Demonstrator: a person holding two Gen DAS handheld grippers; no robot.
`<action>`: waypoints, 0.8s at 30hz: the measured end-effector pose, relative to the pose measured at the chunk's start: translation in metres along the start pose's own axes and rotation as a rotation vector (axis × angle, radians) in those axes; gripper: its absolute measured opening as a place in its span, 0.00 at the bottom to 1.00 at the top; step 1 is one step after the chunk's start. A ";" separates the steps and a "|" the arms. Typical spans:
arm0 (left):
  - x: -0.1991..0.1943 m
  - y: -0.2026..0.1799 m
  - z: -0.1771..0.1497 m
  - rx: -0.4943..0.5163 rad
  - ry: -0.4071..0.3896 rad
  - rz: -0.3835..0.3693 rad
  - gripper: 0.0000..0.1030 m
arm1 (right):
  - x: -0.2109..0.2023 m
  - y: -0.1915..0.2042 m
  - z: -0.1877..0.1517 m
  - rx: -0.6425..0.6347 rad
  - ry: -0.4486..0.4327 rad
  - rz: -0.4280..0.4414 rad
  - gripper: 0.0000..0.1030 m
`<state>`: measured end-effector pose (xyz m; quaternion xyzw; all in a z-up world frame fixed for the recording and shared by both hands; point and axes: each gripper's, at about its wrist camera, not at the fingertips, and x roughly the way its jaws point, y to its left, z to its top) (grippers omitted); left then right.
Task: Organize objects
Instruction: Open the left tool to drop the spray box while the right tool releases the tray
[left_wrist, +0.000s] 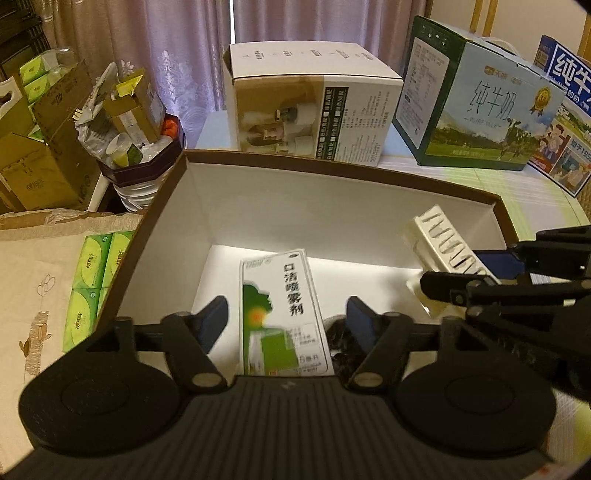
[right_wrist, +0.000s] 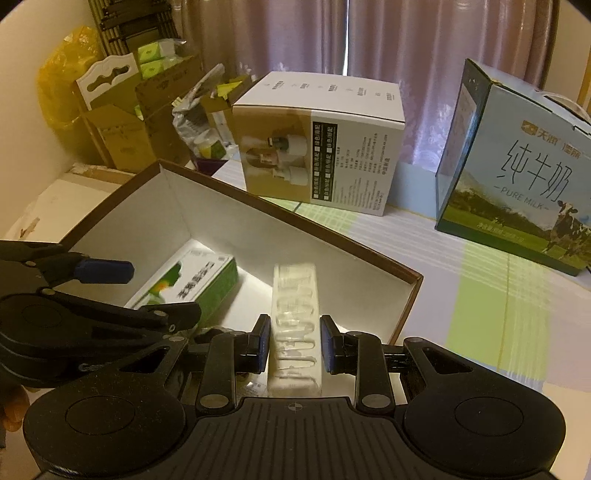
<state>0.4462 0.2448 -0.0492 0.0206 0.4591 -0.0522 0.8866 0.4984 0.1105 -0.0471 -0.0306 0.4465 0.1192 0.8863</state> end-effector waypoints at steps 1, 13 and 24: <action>0.000 0.001 0.000 -0.002 -0.002 -0.004 0.68 | 0.001 -0.001 0.001 0.005 -0.003 -0.002 0.24; -0.001 0.007 -0.005 -0.007 0.004 -0.016 0.80 | -0.002 0.000 0.000 -0.004 -0.004 -0.002 0.26; -0.020 0.009 -0.013 -0.019 -0.009 -0.004 0.84 | -0.022 0.002 -0.006 0.006 -0.028 0.015 0.40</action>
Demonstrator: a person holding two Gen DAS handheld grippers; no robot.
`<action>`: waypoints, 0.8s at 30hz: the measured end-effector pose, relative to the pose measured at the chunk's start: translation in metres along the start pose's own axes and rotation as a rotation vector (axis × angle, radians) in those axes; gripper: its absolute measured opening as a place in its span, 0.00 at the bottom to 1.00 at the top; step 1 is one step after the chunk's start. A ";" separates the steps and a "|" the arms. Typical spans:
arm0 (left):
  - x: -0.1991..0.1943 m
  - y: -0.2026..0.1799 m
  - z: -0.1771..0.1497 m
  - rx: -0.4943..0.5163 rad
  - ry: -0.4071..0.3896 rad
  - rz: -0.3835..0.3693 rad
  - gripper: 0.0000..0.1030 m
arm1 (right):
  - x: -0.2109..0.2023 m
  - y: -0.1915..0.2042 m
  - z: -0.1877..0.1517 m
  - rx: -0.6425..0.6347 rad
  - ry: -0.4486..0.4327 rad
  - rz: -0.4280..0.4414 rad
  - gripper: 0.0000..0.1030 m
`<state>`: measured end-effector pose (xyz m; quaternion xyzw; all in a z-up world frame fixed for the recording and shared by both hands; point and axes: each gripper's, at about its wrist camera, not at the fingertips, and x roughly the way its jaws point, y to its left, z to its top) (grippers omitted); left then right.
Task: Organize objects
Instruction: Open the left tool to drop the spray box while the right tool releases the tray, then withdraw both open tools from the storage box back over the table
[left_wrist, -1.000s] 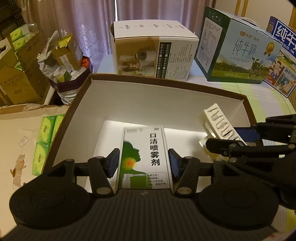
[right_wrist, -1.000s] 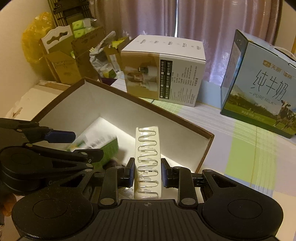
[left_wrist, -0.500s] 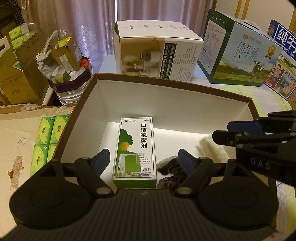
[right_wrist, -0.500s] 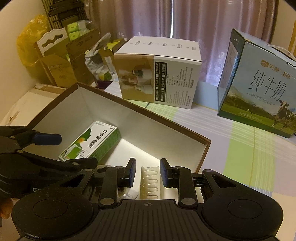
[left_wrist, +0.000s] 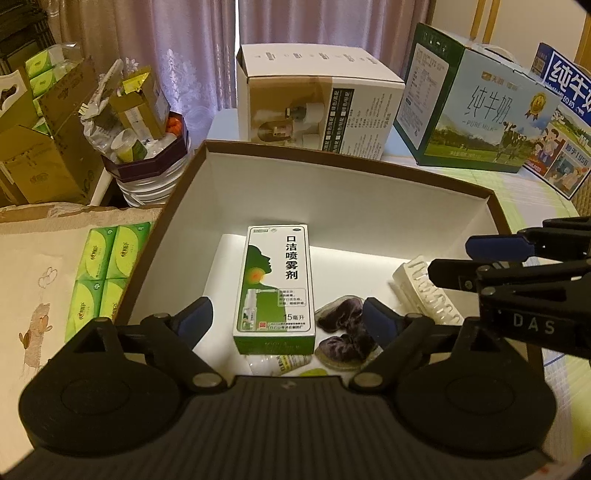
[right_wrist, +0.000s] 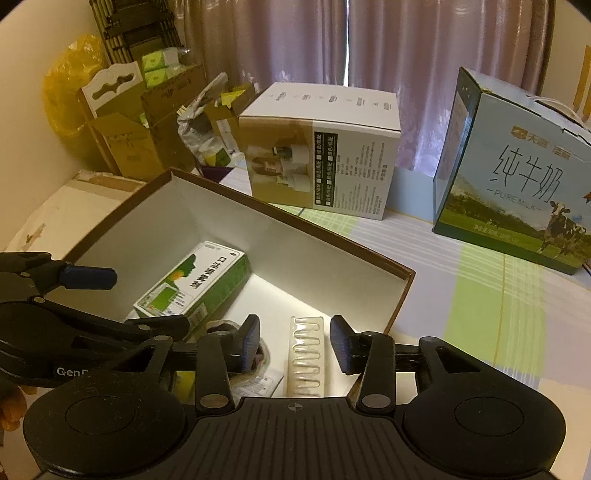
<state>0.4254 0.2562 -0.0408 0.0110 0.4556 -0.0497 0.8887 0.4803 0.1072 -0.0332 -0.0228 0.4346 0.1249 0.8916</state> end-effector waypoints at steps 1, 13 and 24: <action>-0.003 0.000 -0.001 -0.001 -0.003 0.002 0.85 | -0.003 0.000 -0.001 0.002 -0.004 0.003 0.41; -0.054 -0.005 -0.019 -0.020 -0.054 0.052 0.95 | -0.058 0.007 -0.023 0.031 -0.075 0.063 0.58; -0.134 -0.018 -0.058 -0.076 -0.152 0.082 0.99 | -0.132 0.011 -0.068 0.044 -0.161 0.120 0.69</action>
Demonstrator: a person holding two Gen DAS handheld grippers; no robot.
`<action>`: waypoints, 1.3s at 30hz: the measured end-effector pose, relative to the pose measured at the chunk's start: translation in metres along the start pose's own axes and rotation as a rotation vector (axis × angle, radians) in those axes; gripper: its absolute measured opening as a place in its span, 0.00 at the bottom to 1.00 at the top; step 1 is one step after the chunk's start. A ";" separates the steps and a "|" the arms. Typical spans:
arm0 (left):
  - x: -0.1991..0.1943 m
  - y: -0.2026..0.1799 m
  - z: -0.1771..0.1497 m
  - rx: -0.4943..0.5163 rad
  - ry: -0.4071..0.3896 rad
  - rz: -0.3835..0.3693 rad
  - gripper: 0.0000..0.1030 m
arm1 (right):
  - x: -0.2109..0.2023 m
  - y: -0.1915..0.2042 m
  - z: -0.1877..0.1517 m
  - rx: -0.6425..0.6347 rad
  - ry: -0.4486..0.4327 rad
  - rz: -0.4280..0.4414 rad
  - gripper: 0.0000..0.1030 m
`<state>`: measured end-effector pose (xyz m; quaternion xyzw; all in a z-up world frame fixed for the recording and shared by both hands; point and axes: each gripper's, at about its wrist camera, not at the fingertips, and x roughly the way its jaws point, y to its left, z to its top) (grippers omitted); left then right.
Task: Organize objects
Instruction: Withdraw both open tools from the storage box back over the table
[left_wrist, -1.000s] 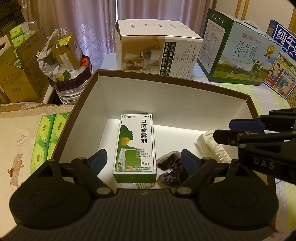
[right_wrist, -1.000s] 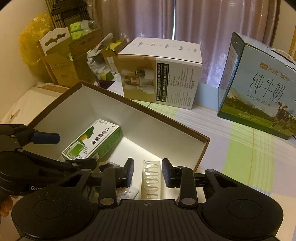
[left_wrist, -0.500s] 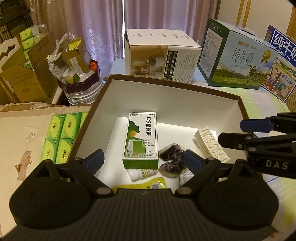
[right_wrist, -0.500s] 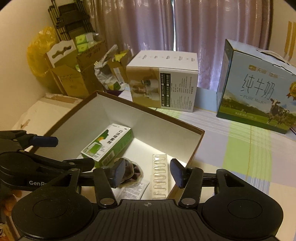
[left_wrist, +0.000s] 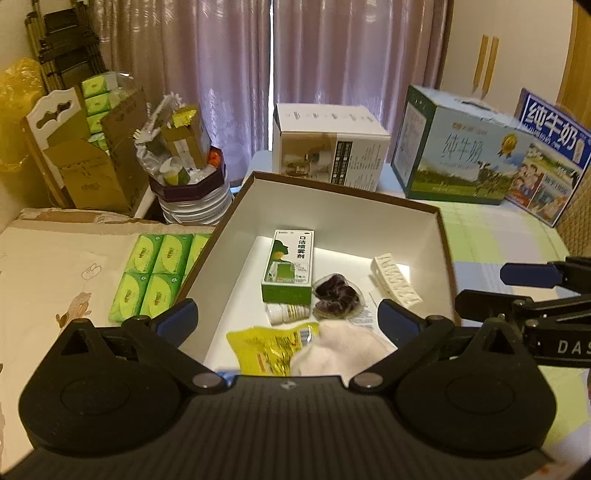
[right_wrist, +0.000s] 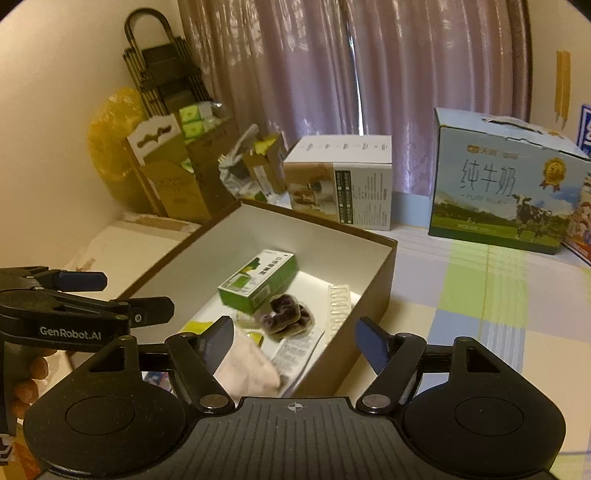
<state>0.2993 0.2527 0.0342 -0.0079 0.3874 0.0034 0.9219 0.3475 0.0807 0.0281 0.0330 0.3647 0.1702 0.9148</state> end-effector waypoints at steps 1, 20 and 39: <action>-0.009 -0.001 -0.003 -0.006 -0.011 -0.001 0.99 | -0.007 0.001 -0.003 -0.001 -0.009 0.005 0.69; -0.117 -0.058 -0.079 -0.067 -0.051 0.015 0.99 | -0.122 -0.018 -0.083 -0.034 -0.033 0.015 0.74; -0.172 -0.152 -0.169 -0.064 0.031 -0.035 0.99 | -0.213 -0.064 -0.175 -0.014 0.053 -0.024 0.74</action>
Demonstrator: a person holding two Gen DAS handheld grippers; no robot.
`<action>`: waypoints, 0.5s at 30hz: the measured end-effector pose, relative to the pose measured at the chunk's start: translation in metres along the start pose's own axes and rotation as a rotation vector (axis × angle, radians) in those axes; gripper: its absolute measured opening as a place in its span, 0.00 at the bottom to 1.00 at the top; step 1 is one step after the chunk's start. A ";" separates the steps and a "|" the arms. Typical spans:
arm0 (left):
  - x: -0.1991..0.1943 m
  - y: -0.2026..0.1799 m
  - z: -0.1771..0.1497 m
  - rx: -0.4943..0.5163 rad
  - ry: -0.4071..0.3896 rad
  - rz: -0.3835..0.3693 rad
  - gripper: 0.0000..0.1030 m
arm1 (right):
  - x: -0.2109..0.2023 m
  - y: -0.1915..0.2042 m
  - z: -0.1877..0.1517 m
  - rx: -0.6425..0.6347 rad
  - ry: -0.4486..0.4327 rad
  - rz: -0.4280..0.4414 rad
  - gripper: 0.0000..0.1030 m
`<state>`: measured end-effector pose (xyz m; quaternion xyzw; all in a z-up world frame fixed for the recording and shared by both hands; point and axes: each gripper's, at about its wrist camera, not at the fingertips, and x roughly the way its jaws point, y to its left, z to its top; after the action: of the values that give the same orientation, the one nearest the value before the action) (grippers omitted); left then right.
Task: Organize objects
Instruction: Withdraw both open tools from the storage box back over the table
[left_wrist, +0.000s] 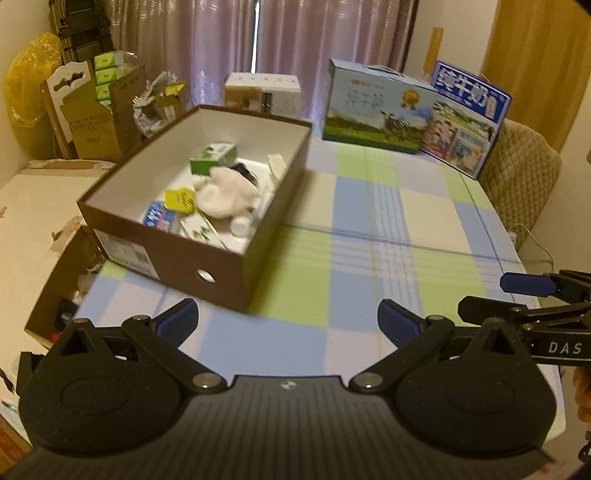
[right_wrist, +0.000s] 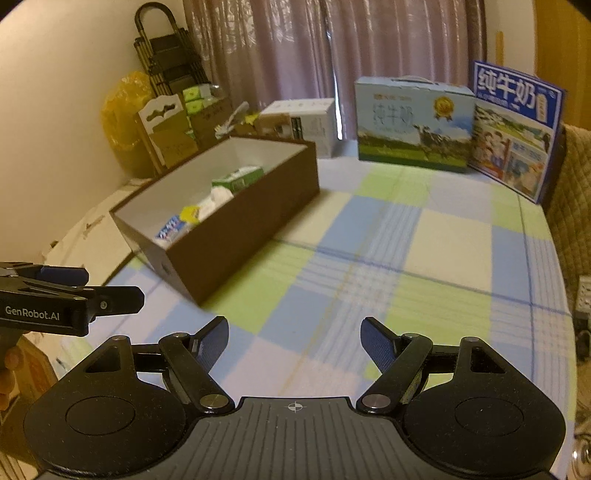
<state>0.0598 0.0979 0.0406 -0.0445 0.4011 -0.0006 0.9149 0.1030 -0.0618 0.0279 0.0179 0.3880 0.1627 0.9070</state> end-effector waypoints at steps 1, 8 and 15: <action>-0.002 -0.005 -0.004 0.003 0.004 -0.005 0.99 | -0.005 -0.001 -0.005 0.002 0.002 -0.003 0.74; -0.011 -0.032 -0.029 0.019 0.029 -0.027 0.99 | -0.032 -0.015 -0.029 0.021 0.005 -0.024 0.74; -0.016 -0.051 -0.046 0.037 0.043 -0.040 0.99 | -0.051 -0.023 -0.044 0.050 0.012 -0.034 0.74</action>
<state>0.0168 0.0445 0.0258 -0.0356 0.4194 -0.0272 0.9067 0.0451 -0.1039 0.0288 0.0331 0.3978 0.1375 0.9065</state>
